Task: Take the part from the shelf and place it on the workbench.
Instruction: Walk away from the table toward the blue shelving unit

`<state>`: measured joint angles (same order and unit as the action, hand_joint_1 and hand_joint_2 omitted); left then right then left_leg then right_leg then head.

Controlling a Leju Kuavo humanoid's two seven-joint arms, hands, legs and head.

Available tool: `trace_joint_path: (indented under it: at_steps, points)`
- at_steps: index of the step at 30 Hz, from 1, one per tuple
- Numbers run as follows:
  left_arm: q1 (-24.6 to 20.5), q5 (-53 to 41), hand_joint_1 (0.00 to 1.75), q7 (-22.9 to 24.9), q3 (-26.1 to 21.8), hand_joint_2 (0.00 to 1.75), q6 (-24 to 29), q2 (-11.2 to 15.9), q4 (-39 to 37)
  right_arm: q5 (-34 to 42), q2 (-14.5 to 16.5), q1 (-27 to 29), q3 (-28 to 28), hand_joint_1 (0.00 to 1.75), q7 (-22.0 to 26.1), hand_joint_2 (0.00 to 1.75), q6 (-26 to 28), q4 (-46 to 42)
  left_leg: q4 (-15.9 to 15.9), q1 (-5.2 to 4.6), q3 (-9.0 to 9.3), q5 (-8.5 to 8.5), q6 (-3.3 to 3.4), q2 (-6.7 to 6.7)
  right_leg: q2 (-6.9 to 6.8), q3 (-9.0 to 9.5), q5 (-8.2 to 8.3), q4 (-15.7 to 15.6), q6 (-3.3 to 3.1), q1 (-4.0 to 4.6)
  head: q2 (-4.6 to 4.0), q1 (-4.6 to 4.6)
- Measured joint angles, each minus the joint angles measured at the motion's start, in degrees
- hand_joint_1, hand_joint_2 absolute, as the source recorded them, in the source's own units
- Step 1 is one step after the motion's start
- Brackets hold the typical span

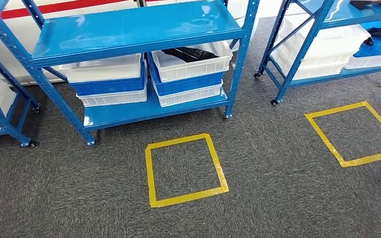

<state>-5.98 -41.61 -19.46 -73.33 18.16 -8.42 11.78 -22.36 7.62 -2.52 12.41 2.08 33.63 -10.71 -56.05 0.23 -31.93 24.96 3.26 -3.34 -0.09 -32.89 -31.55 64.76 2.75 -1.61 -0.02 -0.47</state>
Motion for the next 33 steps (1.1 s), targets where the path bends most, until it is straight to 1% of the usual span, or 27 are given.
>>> trace_joint_path:
  at_steps: [1, 2, 3, 4, 5, 7, 8, 9, 11, 12, 13, 14, 16, 17, 18, 20, 22, 23, 24, 26, 27, 28, 29, 30, 31, 32, 33]
  points:
    - [0.1, 0.0, 0.00, -0.1, 0.0, 0.00, 0.0, 0.0, 0.0, 0.3, 0.0, 0.0, 0.0, 0.00, 0.2, 0.00, -0.2, 0.0, -0.6, 0.04, -0.15, 0.36, -0.56, -0.38, 0.22, 1.43, 1.49, -3.5, 0.40, -0.15, 0.00, 0.11]
    - [0.1, 0.0, 0.00, -0.1, 0.0, 0.00, -0.1, 0.0, 0.0, 0.8, 0.0, -0.1, 0.0, 0.00, 0.6, 0.00, -0.4, 0.0, -1.1, 0.03, -0.32, 0.73, -1.10, -0.63, 0.40, 2.33, 2.41, -5.9, 0.33, -0.23, 0.00, 0.19]
    - [0.2, -0.1, 0.00, -0.2, 0.0, 0.00, -0.1, 0.1, 0.0, 1.2, -0.1, -0.2, 0.0, 0.00, 1.0, 0.00, -0.7, 0.0, -1.4, 0.00, -0.49, 1.02, -1.53, -0.79, 0.55, 2.59, 2.68, -6.8, -0.08, -0.17, 0.00, 0.24]
    - [0.2, -0.1, 0.00, -0.3, 0.0, 0.00, -0.1, 0.1, 0.0, 1.5, -0.1, -0.3, 0.1, 0.00, 1.3, 0.00, -0.8, 0.0, -1.6, -0.02, -0.57, 1.19, -1.82, -0.87, 0.61, 2.46, 2.64, -6.7, -0.66, 0.04, 0.00, 0.24]
    - [0.2, -0.1, 0.00, -0.4, 0.0, 0.00, -0.1, 0.1, 0.0, 1.6, -0.1, -0.3, 0.1, 0.00, 1.6, 0.00, -0.9, 0.0, -1.6, 0.11, -0.61, 1.23, -1.95, -0.87, 0.56, 2.59, 2.68, -6.7, -1.17, 0.06, 0.00, 0.20]
    - [0.3, -0.1, 0.00, -0.4, 0.0, 0.00, -0.1, 0.1, 0.0, 1.7, 0.0, -0.3, 0.1, 0.00, 1.9, 0.00, -1.0, 0.0, -2.4, 0.40, -0.85, 1.82, -2.23, -0.08, 0.39, 2.92, 2.86, -6.8, -1.84, -0.05, 0.00, 0.16]
    - [0.2, -0.1, 0.00, -0.4, 0.0, 0.00, -0.1, 0.1, 0.0, 1.7, 0.0, -0.3, 0.1, 0.00, 2.0, 0.00, -1.0, 0.0, -4.1, 0.48, -1.55, 2.90, -2.47, 0.74, 0.27, 3.08, 2.95, -6.8, -2.15, -0.15, 0.00, 0.07]
    - [0.2, -0.1, 0.00, -0.4, 0.0, 0.00, -0.1, 0.1, 0.0, 1.8, 0.0, -0.3, 0.1, 0.00, 2.1, 0.00, -1.0, 0.0, -7.0, 0.53, -2.88, 4.57, -2.75, 1.67, 0.13, 3.09, 2.99, -6.8, -2.37, -0.16, 0.00, -0.03]
    - [0.1, -0.1, 0.00, -0.4, 0.0, 0.00, -0.1, 0.1, 0.0, 1.8, 0.0, -0.2, 0.1, 0.00, 2.2, 0.00, -1.0, 0.0, -14.9, 0.55, -6.90, 8.22, -3.19, 2.85, -0.19, 3.07, 2.93, -6.8, -2.66, -0.01, 0.00, -0.19]
    - [0.2, -0.1, 0.00, -0.4, 0.0, 0.00, -0.1, 0.1, 0.0, 1.8, 0.0, -0.1, 0.1, 0.00, 2.2, 0.00, -1.1, 0.0, -17.8, 0.55, -8.52, 9.05, -3.24, 3.03, -0.35, 3.06, 2.87, -6.8, -2.74, 0.06, 0.00, -0.20]
    - [0.2, -0.1, 0.00, -0.4, 0.0, 0.00, -0.1, 0.1, 0.0, 1.8, -0.1, 0.0, 0.1, 0.00, 2.2, 0.00, -1.1, 0.0, -18.7, 0.55, -9.18, 8.71, -3.16, 3.10, -0.47, 3.09, 2.81, -6.8, -2.81, 0.13, 0.00, -0.20]
    - [0.2, -0.1, 0.00, -0.5, 0.0, 0.00, -0.1, 0.1, 0.0, 1.9, -0.1, 0.0, 0.1, 0.00, 2.2, 0.00, -1.2, 0.0, -16.9, 0.53, -8.49, 7.17, -2.93, 3.14, -0.54, 3.18, 2.74, -6.8, -2.87, 0.20, 0.00, -0.21]
    - [0.2, -0.1, 0.00, -0.5, 0.0, 0.00, -0.1, 0.2, 0.0, 1.9, 0.0, 0.0, 0.2, 0.00, 2.3, 0.00, -1.4, 0.0, -8.8, 0.37, -4.70, 3.11, -2.14, 3.35, -0.57, 3.43, 2.61, -6.8, -2.84, 0.31, 0.00, -0.20]
    - [0.1, -0.1, 0.00, -0.6, 0.0, 0.00, -0.1, 0.2, 0.0, 1.9, 0.1, -0.1, 0.2, 0.00, 2.4, 0.00, -1.4, 0.0, -5.2, 0.17, -2.95, 1.75, -1.79, 3.52, -0.58, 3.50, 2.51, -6.9, -2.69, 0.50, 0.00, -0.17]
    - [0.0, -0.1, 0.00, -0.6, 0.0, 0.00, -0.1, 0.2, 0.0, 1.9, 0.1, -0.1, 0.2, 0.00, 2.4, 0.00, -1.5, 0.0, -3.1, -0.05, -1.97, 1.23, -1.51, 3.64, -0.61, 3.52, 2.40, -6.9, -2.46, 0.57, 0.00, -0.16]
    - [0.0, 0.0, 0.00, -0.7, 0.0, 0.00, 0.0, 0.3, 0.0, 1.9, 0.2, -0.1, 0.2, 0.00, 2.6, 0.00, -1.6, 0.0, -2.2, -0.48, -1.62, 1.30, -1.16, 3.56, -0.76, 3.48, 2.24, -7.2, -1.88, 0.65, 0.00, -0.13]
    - [0.0, 0.0, 0.00, -0.7, 0.0, 0.00, 0.2, 0.3, 0.0, 1.9, 0.3, -0.1, 0.2, 0.00, 2.8, 0.00, -1.6, 0.0, -1.2, -0.35, -0.95, 0.88, -0.60, 3.26, -0.92, 3.55, 1.89, -7.0, -1.33, 0.79, 0.00, -0.09]
    - [0.0, 0.0, 0.00, -0.6, 0.0, 0.00, 0.4, 0.3, 0.0, 1.9, 0.3, -0.1, 0.2, 0.00, 2.9, 0.00, -1.6, 0.0, -0.6, -0.22, -0.53, 0.57, -0.27, 3.19, -0.87, 3.17, 1.17, -5.8, -1.30, 0.90, 0.00, 0.00]
    - [0.0, 0.0, 0.00, -0.6, 0.0, 0.00, 0.5, 0.2, 0.0, 2.0, 0.3, -0.1, 0.2, 0.00, 3.0, 0.00, -1.6, 0.0, -0.1, -0.08, -0.15, 0.26, -0.03, 3.13, -0.76, 2.19, -0.12, -3.4, -1.48, 1.00, 0.00, 0.18]
    - [0.0, 0.0, 0.00, -0.6, 0.0, 0.00, 0.6, 0.2, 0.0, 2.0, 0.2, -0.1, 0.2, 0.00, 3.1, 0.00, -1.6, 0.0, 0.0, -0.21, -0.03, 0.15, 0.23, 3.02, -0.47, -1.59, -3.38, 4.0, -1.99, 0.90, 0.00, 0.47]
    - [0.0, 0.0, 0.00, -0.6, 0.0, 0.00, 0.6, 0.2, 0.0, 2.0, 0.1, 0.0, 0.2, 0.00, 3.1, 0.00, -1.6, 0.0, 0.0, -0.31, -0.03, 0.17, 0.25, 2.90, -0.41, -3.35, -4.37, 7.1, -1.96, 0.88, 0.00, 0.54]
    - [0.1, 0.0, 0.00, -0.6, 0.0, 0.00, 0.6, 0.2, 0.0, 2.1, 0.0, 0.0, 0.2, 0.00, 3.0, 0.00, -1.6, 0.0, 0.0, -0.41, -0.03, 0.21, 0.26, 2.75, -0.36, -4.32, -4.48, 8.5, -1.69, 0.87, 0.00, 0.54]
    - [0.1, 0.0, 0.00, -0.6, 0.0, 0.00, 0.6, 0.2, 0.0, 2.1, 0.0, 0.1, 0.2, 0.00, 3.0, 0.00, -1.6, 0.0, -0.1, -0.48, 0.01, 0.26, 0.24, 2.58, -0.34, -4.05, -3.50, 7.3, -1.22, 0.88, 0.00, 0.55]
    - [0.1, 0.0, 0.00, -0.6, 0.0, 0.00, 0.6, 0.2, 0.0, 2.2, -0.1, 0.2, 0.2, 0.00, 3.0, 0.00, -1.6, 0.0, -0.1, -0.52, 0.07, 0.32, 0.17, 2.40, -0.32, -2.77, -1.85, 4.2, -0.72, 0.87, 0.00, 0.55]
    - [0.1, 0.0, 0.00, -0.7, 0.0, 0.00, 0.5, 0.2, 0.0, 2.3, -0.2, 0.2, 0.2, 0.00, 3.0, 0.00, -1.6, 0.0, -0.2, -0.55, 0.12, 0.41, 0.04, 2.25, -0.27, -0.90, 0.11, -0.2, -0.39, 0.87, 0.00, 0.56]
    - [0.1, 0.1, 0.00, -0.9, 0.0, 0.00, 0.3, 0.2, 0.0, 2.3, -0.2, 0.1, 0.3, 0.00, 3.0, 0.00, -1.6, 0.0, -0.4, -0.70, 0.15, 0.61, -0.19, 2.12, -0.21, 0.73, 1.85, -4.1, -0.35, 0.93, 0.00, 0.58]
    - [0.1, 0.2, 0.00, -1.2, 0.0, 0.00, 0.0, 0.2, 0.0, 2.3, -0.2, 0.1, 0.3, 0.00, 3.1, 0.00, -1.6, 0.0, -0.6, -0.81, 0.18, 0.82, -0.46, 2.04, -0.15, 1.79, 2.99, -6.6, -0.62, 0.96, 0.00, 0.58]
